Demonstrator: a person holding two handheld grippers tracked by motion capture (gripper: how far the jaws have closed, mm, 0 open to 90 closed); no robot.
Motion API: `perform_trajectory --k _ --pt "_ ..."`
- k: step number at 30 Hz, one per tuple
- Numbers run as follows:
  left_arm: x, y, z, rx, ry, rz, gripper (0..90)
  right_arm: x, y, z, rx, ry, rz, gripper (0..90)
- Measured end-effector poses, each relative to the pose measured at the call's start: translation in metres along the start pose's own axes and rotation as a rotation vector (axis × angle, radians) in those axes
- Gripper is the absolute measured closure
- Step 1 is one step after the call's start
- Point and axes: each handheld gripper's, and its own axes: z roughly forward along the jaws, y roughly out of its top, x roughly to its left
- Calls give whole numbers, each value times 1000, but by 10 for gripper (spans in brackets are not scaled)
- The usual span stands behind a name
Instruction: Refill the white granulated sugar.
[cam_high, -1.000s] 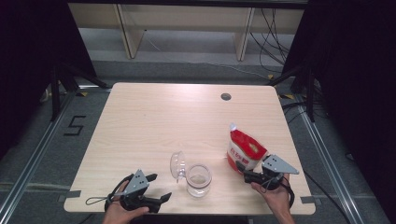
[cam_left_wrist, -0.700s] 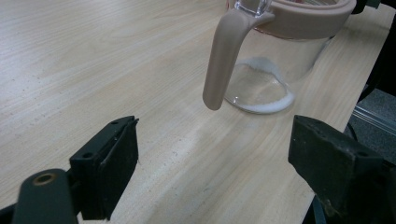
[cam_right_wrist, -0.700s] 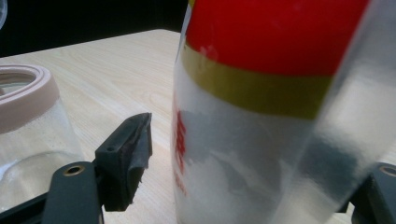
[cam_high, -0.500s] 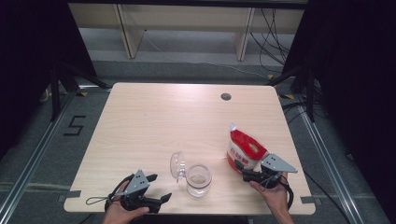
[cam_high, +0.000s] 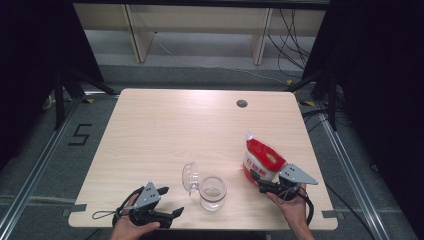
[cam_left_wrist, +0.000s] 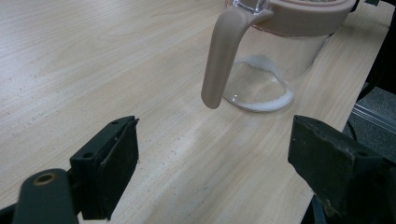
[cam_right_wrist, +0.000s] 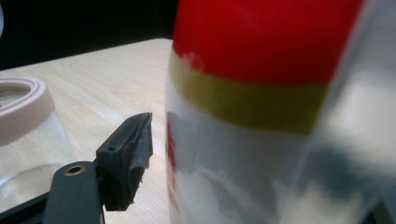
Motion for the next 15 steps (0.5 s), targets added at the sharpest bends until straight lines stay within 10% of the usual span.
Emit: perform_trajectory --k 15 --pt "0 0 0 14 -4 7 161 0 -3 3 0 23 -20 303"
